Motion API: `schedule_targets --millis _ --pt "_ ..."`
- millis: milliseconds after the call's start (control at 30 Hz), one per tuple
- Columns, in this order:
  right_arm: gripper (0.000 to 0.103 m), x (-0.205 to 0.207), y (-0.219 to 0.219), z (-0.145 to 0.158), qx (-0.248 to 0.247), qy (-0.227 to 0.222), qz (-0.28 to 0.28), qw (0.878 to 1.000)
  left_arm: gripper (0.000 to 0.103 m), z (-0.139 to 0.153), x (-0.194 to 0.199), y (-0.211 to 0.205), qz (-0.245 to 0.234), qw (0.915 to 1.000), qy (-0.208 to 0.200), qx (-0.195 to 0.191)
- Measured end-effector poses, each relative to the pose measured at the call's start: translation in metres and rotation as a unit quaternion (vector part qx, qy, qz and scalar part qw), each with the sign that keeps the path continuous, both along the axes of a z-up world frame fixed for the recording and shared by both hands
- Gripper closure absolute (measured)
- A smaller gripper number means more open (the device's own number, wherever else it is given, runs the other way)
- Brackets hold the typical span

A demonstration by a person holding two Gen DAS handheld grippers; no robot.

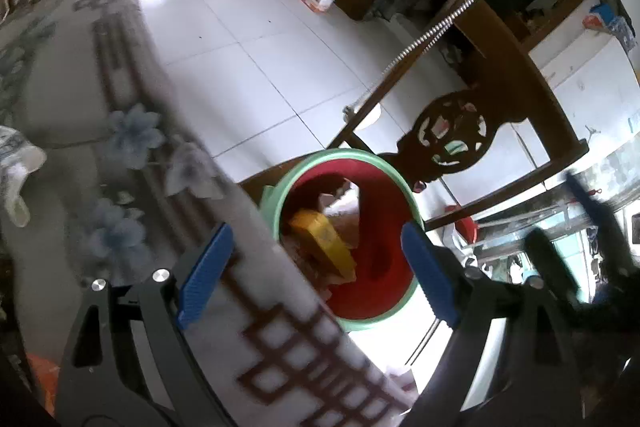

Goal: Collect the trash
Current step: 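Open both grippers to drop the carton and bag into the bucket, then move both grippers back over the trash on the table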

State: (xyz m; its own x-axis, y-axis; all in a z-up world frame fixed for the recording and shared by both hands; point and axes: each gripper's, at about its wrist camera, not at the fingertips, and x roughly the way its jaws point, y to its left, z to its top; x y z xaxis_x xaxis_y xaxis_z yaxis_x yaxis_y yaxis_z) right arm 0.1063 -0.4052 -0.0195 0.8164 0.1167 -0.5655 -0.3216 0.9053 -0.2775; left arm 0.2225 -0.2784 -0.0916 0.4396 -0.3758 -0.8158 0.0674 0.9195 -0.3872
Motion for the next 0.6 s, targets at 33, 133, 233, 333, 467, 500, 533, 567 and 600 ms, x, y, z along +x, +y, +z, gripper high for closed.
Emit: schedule_targets --millis 33,133,233,333,467,500,533,567,600 --pt "0.015 -0.009 0.009 0.006 -0.010 -0.020 0.015 1.000 0.019 0.002 -0.002 0.006 0.004 1.0000 -0.002 0.000" --pt "0.015 -0.036 0.038 0.023 -0.029 -0.067 0.049 0.996 0.019 0.011 -0.013 0.028 0.019 0.9998 -0.010 0.000" --pt "0.014 -0.059 0.067 0.031 -0.061 -0.108 0.070 0.990 0.019 0.020 -0.025 0.054 0.039 0.9990 -0.019 0.001" --pt "0.010 -0.074 0.096 0.035 -0.102 -0.145 0.089 0.980 0.019 0.028 -0.039 0.084 0.063 0.9977 -0.026 0.004" --pt "0.008 -0.098 0.124 0.033 -0.136 -0.191 0.121 0.965 0.018 0.036 -0.058 0.124 0.095 0.9949 -0.032 0.008" --pt "0.008 -0.102 0.131 0.032 -0.143 -0.200 0.125 0.961 0.018 0.037 -0.062 0.132 0.101 0.9943 -0.033 0.009" --pt "0.008 -0.103 0.134 0.030 -0.148 -0.205 0.129 0.959 0.018 0.038 -0.066 0.139 0.105 0.9939 -0.034 0.009" --pt "0.008 -0.106 0.141 0.029 -0.153 -0.209 0.133 0.957 0.018 0.039 -0.071 0.148 0.111 0.9932 -0.034 0.009" --pt "0.008 -0.108 0.146 0.028 -0.156 -0.212 0.137 0.955 0.018 0.040 -0.074 0.153 0.114 0.9929 -0.034 0.009"
